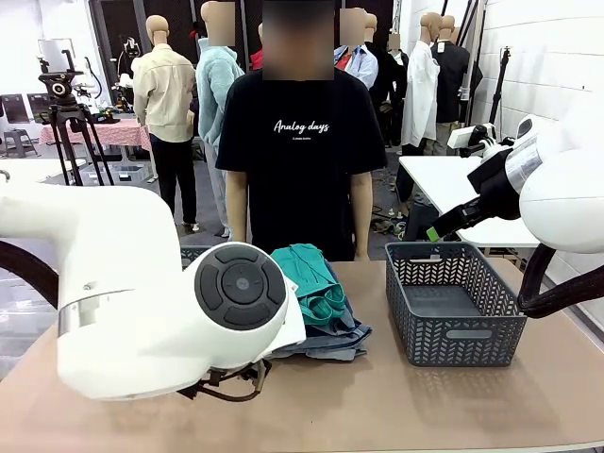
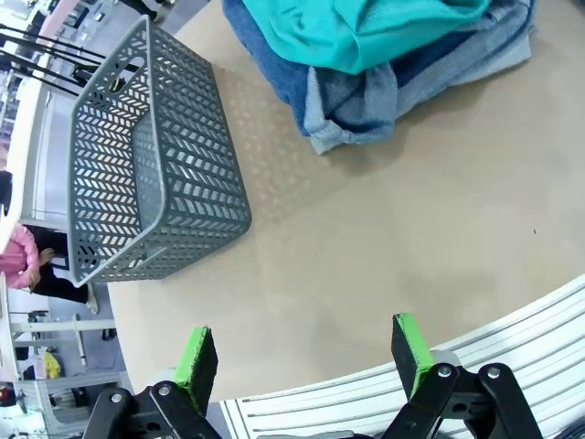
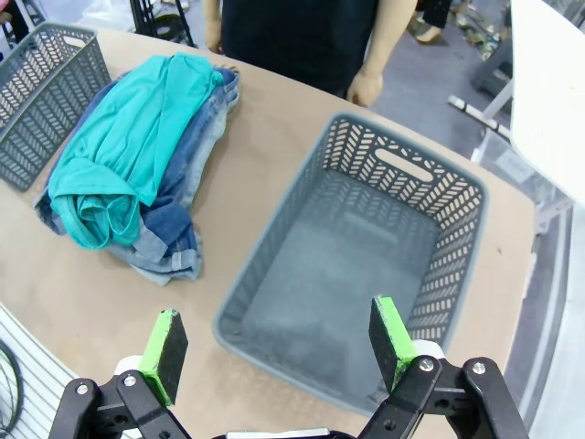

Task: Sort the tops and bottoms.
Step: Lift clothes from the center of the table with your left hand.

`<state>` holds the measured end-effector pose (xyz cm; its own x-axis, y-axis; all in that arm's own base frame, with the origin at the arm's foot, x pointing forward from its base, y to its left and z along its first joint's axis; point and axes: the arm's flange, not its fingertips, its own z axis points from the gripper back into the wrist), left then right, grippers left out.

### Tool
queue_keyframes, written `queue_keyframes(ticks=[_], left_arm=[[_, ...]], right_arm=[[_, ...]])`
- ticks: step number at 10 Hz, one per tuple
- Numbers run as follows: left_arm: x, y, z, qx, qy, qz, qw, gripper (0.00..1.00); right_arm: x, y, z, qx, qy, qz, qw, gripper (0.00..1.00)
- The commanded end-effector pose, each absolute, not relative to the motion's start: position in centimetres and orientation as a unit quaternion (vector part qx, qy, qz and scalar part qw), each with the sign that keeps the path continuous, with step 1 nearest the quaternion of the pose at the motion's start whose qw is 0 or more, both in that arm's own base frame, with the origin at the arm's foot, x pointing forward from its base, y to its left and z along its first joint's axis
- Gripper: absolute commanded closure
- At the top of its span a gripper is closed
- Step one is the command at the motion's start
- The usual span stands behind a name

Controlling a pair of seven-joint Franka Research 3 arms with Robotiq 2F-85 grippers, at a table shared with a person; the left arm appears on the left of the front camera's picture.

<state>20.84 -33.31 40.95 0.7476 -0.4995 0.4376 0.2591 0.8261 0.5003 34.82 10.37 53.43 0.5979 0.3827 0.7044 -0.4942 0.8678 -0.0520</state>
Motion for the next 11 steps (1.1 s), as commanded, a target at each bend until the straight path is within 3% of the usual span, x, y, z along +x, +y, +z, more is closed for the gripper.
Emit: queue_keyframes(ticks=[1, 4, 6, 11], left_arm=[[23.9, -32.4, 44.2, 0.21, -0.309, -0.18, 0.91, 0.0], [31.6, -31.9, 48.5, 0.169, -0.308, -0.135, 0.927, 0.0], [34.9, -32.8, 49.0, 0.09, -0.289, -0.121, 0.945, 0.0], [35.4, -32.0, 49.4, 0.106, -0.296, -0.121, 0.942, 0.0]], right_arm=[[34.9, 10.3, 53.4, 0.075, -0.376, 0.248, 0.89, 0.0], [34.9, 10.3, 53.4, 0.075, -0.376, 0.248, 0.89, 0.0], [34.9, 10.3, 53.4, 0.075, -0.376, 0.248, 0.89, 0.0], [34.9, 10.3, 53.4, 0.075, -0.376, 0.248, 0.89, 0.0]])
